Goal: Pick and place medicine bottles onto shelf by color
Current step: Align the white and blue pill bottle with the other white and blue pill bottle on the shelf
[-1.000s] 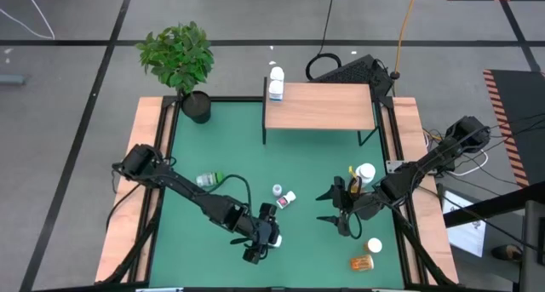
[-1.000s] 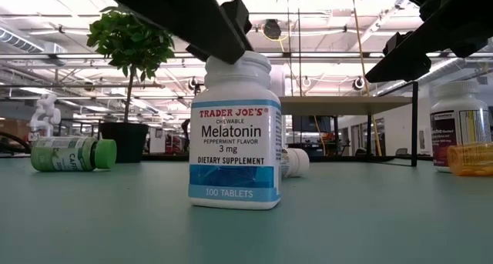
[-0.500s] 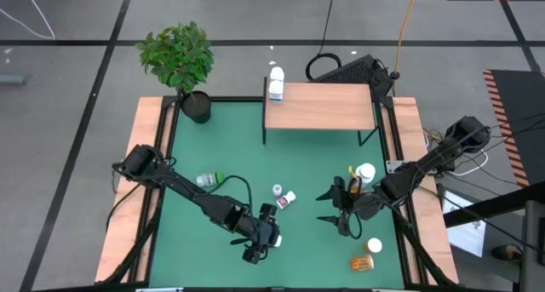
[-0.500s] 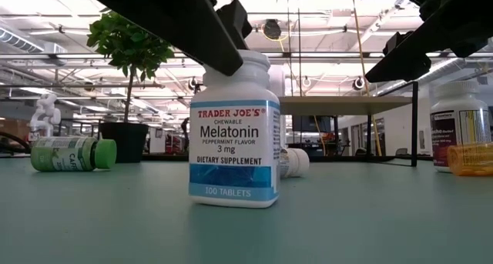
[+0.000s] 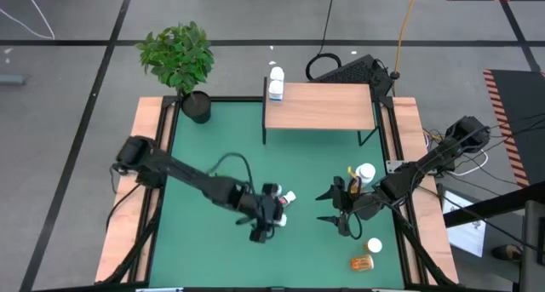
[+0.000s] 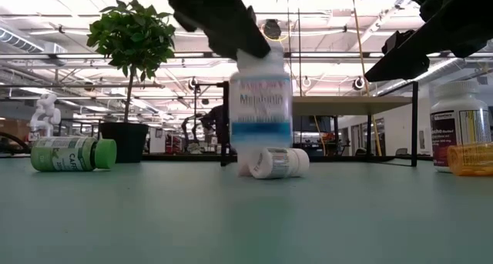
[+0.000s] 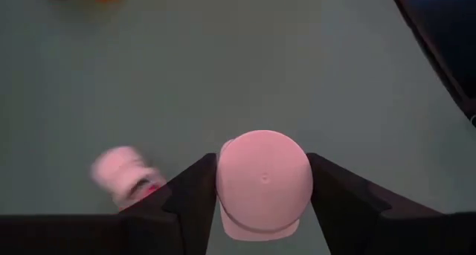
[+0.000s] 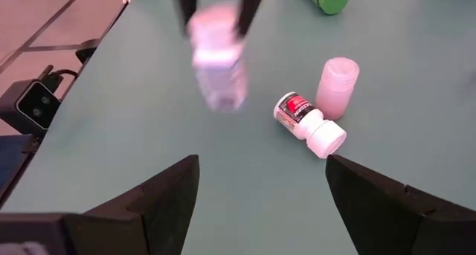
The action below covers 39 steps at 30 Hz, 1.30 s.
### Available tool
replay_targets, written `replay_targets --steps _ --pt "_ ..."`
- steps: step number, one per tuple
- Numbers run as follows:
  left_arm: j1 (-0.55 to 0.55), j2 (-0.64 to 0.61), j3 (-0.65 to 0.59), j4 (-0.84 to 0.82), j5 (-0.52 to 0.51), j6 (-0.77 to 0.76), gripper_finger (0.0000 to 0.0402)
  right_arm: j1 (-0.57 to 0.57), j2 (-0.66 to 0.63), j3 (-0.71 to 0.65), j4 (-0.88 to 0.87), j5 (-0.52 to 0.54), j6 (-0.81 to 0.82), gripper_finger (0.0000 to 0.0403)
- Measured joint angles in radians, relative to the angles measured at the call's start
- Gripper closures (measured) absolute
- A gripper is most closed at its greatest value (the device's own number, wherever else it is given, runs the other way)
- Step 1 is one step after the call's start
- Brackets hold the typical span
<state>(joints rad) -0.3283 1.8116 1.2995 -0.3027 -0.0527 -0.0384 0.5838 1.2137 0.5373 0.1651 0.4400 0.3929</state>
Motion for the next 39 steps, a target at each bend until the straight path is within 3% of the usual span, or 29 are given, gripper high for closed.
replay_targets --steps 8,12,17,22,30,39 --pt "0.215 -0.227 0.027 -0.056 0.004 0.166 0.0224 -0.002 0.0 0.0 0.006 0.0 -0.034 0.0117" --pt "0.364 -0.264 0.17 -0.178 0.008 0.278 0.0221 -0.014 0.0 0.0 0.009 -0.001 -0.051 0.0117" --pt "0.537 -0.209 0.383 -0.317 0.086 0.365 0.022 -0.037 0.0 0.0 0.009 -0.006 -0.065 0.0117" --pt "0.672 -0.125 0.505 -0.399 0.176 0.411 0.0221 -0.054 0.0 0.0 0.003 -0.05 -0.065 0.0117" --pt "0.791 -0.011 0.524 -0.428 0.277 0.448 0.022 -0.054 0.0 0.0 -0.023 -0.051 -0.059 0.0117" --pt "0.824 0.033 0.524 -0.507 0.284 0.462 0.022 -0.054 0.0 0.0 -0.027 -0.051 -0.06 0.0117"
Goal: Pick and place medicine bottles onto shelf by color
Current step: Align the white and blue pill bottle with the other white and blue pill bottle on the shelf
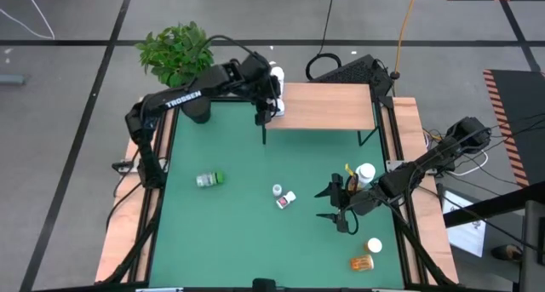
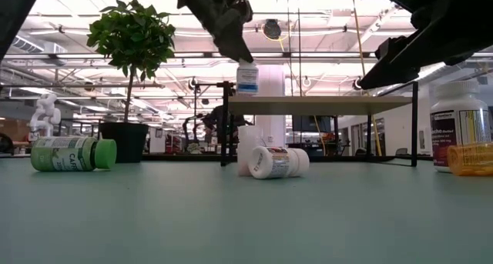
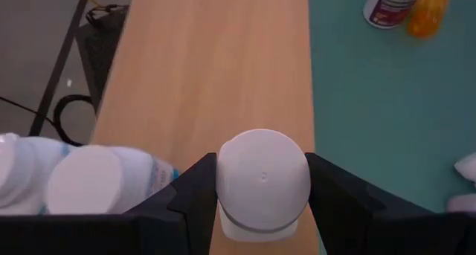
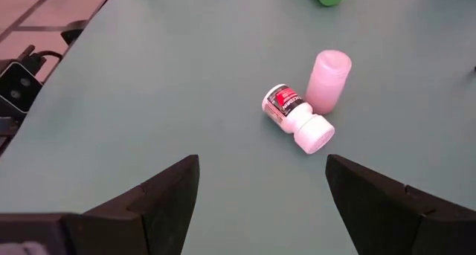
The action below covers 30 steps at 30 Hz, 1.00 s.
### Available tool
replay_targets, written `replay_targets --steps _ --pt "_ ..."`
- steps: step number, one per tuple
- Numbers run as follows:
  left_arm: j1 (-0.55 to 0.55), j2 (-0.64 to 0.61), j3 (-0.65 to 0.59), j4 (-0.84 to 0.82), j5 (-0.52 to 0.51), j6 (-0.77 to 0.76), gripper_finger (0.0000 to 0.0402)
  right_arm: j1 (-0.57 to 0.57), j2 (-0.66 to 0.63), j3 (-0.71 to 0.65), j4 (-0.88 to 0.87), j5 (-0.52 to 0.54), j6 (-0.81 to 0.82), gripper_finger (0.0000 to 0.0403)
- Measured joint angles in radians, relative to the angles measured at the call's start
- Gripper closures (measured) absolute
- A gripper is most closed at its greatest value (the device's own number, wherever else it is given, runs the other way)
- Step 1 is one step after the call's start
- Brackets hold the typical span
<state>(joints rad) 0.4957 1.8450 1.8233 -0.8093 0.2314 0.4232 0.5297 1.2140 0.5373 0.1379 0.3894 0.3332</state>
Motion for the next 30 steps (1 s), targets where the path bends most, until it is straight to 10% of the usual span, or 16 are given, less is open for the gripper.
replay_targets --steps 30 --pt "-0.004 0.002 -0.006 -0.003 -0.048 0.053 0.0166 0.0 0.0 -0.001 0.008 0.0 0.002 0.0117"
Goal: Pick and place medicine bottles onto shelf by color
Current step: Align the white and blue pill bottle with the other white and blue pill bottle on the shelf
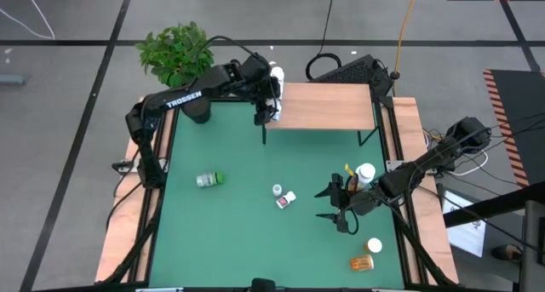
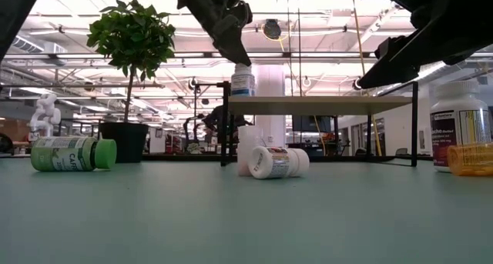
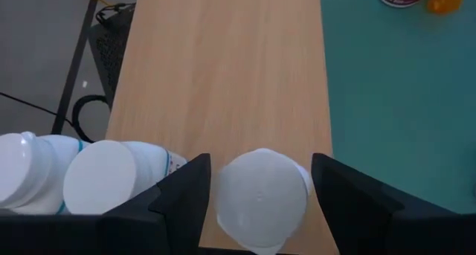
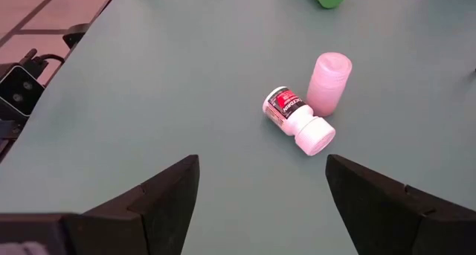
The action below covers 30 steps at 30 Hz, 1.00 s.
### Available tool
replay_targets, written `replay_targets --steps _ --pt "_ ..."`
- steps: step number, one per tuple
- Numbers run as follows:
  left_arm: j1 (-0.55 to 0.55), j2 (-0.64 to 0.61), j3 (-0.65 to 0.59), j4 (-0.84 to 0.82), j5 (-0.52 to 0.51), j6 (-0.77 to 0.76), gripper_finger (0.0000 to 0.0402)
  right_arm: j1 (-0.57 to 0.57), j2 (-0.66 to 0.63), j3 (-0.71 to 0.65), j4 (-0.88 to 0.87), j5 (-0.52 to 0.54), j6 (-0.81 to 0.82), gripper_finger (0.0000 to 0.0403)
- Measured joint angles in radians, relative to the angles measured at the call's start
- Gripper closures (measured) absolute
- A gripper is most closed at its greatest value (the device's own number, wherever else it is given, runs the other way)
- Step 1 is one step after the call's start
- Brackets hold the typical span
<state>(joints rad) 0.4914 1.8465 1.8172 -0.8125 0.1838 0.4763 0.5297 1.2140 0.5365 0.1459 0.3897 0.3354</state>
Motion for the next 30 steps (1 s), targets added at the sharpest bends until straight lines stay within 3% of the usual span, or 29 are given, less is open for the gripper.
replay_targets --steps 5,14,22,30 --pt "-0.012 -0.015 0.0 0.009 -0.03 -0.008 0.0165 -0.001 0.0 0.0 0.0 0.0 -0.01 0.0117" --pt "-0.071 -0.025 0.0 -0.004 -0.202 -0.078 0.0165 -0.007 0.0 0.0 0.002 0.0 -0.019 0.0117" --pt "-0.204 -0.066 0.0 -0.004 -0.467 -0.175 0.0165 -0.007 0.0 0.0 0.002 0.0 -0.043 0.0117" --pt "-0.341 -0.057 -0.027 -0.064 -0.454 -0.296 0.0165 -0.005 0.0 0.0 0.001 -0.002 -0.03 0.0117"
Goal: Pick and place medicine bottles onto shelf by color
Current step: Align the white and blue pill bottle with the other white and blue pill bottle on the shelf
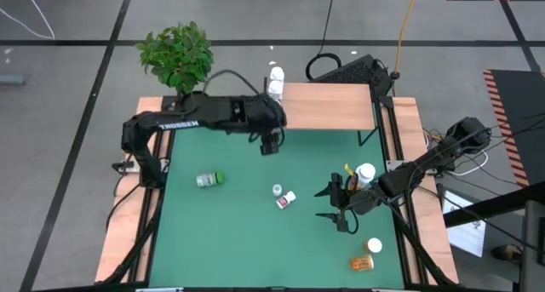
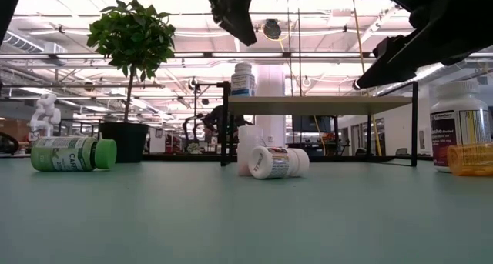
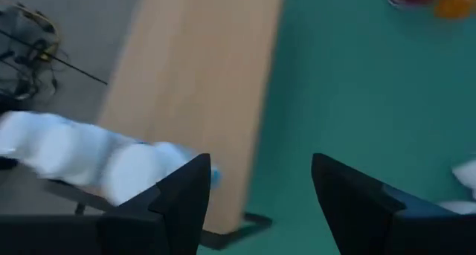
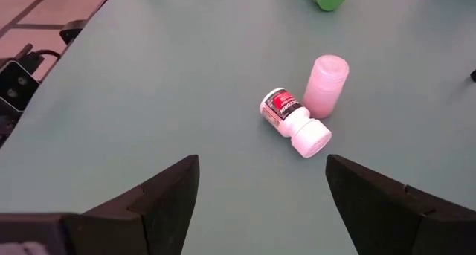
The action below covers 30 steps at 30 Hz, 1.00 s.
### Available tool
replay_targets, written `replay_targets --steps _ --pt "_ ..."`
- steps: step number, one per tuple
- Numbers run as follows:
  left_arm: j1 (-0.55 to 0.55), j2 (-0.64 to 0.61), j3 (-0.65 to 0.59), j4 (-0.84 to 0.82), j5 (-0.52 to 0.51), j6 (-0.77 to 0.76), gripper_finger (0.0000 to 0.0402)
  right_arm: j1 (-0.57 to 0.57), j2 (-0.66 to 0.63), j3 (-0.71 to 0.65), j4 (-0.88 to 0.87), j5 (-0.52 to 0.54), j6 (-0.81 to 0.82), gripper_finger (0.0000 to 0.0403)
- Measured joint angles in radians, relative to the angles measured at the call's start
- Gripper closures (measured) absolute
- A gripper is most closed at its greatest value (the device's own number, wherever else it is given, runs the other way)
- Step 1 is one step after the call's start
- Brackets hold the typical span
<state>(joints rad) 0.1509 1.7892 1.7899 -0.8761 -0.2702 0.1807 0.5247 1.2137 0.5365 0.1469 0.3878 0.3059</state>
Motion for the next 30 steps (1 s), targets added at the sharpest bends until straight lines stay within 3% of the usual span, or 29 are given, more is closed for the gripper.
replay_targets --steps 8,15,24,30 --pt "-0.029 0.003 -0.173 0.072 -0.15 -0.079 0.0165 0.007 0.0 0.0 0.002 0.0 0.03 0.0117" --pt "0.004 0.005 -0.26 0.201 -0.145 -0.031 0.0165 0.005 0.0 0.0 0.008 0.001 0.018 0.0117" --pt "0.068 0.004 -0.271 0.32 -0.032 0.008 0.0165 -0.015 0.0 0.0 0.011 0.002 -0.011 0.0117" --pt "0.097 0.004 -0.271 0.353 -0.014 0.008 0.0165 -0.015 0.0 0.0 0.01 0.002 -0.012 0.0117"
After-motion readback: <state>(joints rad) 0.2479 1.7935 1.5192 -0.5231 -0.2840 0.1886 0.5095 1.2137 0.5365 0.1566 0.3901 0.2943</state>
